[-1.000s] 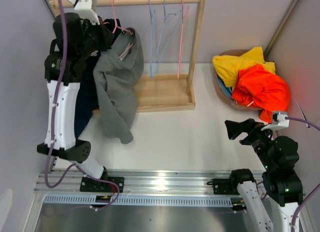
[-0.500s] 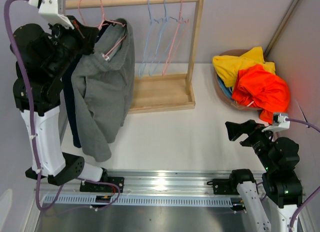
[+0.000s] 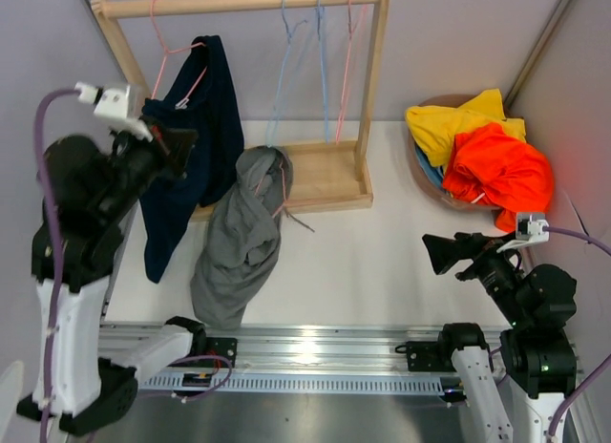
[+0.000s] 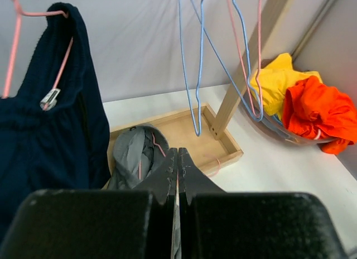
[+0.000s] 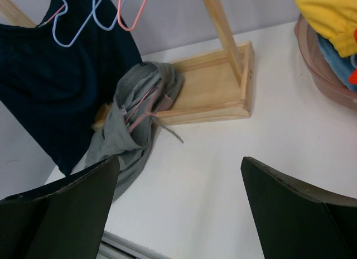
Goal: Remove the shorts from the hanger
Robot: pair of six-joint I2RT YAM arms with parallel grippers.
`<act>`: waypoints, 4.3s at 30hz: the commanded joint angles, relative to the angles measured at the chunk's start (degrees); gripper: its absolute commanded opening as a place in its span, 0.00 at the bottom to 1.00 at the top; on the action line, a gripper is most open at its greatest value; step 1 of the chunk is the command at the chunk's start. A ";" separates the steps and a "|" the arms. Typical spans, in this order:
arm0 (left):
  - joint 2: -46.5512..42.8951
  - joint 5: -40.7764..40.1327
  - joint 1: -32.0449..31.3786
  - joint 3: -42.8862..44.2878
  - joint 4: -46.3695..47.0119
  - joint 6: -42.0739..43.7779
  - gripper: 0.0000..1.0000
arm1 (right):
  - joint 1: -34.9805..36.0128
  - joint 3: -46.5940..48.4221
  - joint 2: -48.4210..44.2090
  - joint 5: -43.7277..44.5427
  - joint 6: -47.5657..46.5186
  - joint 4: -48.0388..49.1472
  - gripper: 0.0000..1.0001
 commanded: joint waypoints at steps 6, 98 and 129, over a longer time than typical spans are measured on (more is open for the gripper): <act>-10.15 4.41 -0.31 -22.92 4.84 -0.21 0.10 | -0.94 3.16 1.80 -5.70 -1.50 4.25 0.99; -14.28 6.26 -38.63 -6.36 -8.42 -10.32 0.00 | -4.29 -4.38 3.12 -26.24 8.15 23.56 1.00; -13.14 -9.99 -38.63 0.33 -10.26 -7.16 0.00 | 67.42 -0.62 67.44 39.65 10.80 29.02 0.99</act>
